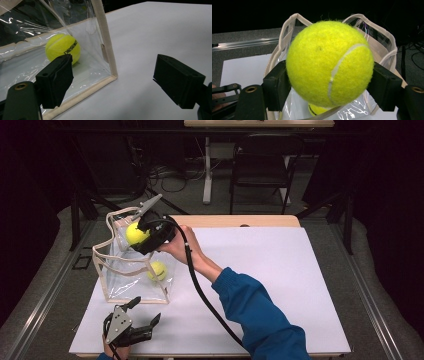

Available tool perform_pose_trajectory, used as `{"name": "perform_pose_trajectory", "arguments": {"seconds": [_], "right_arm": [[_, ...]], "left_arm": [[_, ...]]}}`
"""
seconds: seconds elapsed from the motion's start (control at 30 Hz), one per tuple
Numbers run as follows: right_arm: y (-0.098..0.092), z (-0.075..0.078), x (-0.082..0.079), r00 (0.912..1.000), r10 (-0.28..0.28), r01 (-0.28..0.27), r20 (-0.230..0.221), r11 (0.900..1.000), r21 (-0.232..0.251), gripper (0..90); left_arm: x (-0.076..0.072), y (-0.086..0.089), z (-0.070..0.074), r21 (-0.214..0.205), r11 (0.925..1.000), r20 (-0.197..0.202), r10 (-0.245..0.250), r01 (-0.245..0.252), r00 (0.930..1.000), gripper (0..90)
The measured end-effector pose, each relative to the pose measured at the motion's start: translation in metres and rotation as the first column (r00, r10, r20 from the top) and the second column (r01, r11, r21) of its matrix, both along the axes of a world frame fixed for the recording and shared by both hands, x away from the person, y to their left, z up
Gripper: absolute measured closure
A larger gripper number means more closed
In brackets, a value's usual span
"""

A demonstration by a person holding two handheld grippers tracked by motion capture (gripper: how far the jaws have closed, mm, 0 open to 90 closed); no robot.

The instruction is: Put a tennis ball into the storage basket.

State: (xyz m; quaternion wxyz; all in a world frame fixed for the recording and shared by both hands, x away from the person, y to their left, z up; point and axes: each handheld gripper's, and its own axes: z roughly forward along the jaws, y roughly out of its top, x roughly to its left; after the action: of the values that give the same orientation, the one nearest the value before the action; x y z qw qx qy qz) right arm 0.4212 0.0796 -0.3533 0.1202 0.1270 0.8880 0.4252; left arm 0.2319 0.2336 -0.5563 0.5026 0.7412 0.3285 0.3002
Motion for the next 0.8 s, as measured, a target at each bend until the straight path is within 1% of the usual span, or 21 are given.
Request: {"name": "perform_pose_trajectory", "arguments": {"seconds": [0.17,0.3,0.4,0.47,0.53,0.57,0.63,0.8], "right_arm": [[0.002,-0.002,0.001,1.0,0.0,0.0,-0.003,1.0,-0.009,25.8],[0.003,-0.004,0.003,0.9998,0.003,-0.003,-0.02,1.0,-0.008,25.6],[0.004,-0.006,0.004,0.9996,-0.006,0.006,-0.028,0.9998,-0.018,24.5],[0.003,-0.006,0.005,0.9992,-0.015,0.014,-0.037,0.9999,-0.005,19.5],[-0.001,-0.004,0.005,0.9993,-0.021,0.022,-0.032,0.9996,0.016,14.0],[-0.003,-0.002,0.005,0.9992,-0.019,0.02,-0.034,0.9995,0.023,13.7],[-0.009,0.0,0.005,0.999,-0.014,0.016,-0.043,0.999,0.042,10.5],[-0.024,0.002,0.003,0.9983,-0.006,0.009,-0.058,0.9985,0.055,2.5]], "left_arm": [[0.0,0.0,0.0,0.001,1.0,0.002,-0.003,0.003,1.0,16.2],[0.0,0.0,0.0,-0.002,1.0,0.001,-0.001,0.001,1.0,16.2],[0.0,0.0,0.0,-0.002,1.0,0.001,-0.001,0.001,1.0,16.2],[0.0,0.0,0.0,-0.001,1.0,0.0,-0.002,0.002,1.0,16.2],[0.0,0.0,0.0,-0.002,1.0,0.0,-0.003,0.003,1.0,16.2],[0.0,0.0,0.0,-0.002,1.0,0.0,-0.002,0.002,1.0,16.2],[0.0,0.001,0.0,0.0,1.0,0.001,-0.001,0.001,1.0,16.2],[0.0,0.0,0.0,0.004,1.0,0.0,-0.002,0.002,1.0,16.2]]}}
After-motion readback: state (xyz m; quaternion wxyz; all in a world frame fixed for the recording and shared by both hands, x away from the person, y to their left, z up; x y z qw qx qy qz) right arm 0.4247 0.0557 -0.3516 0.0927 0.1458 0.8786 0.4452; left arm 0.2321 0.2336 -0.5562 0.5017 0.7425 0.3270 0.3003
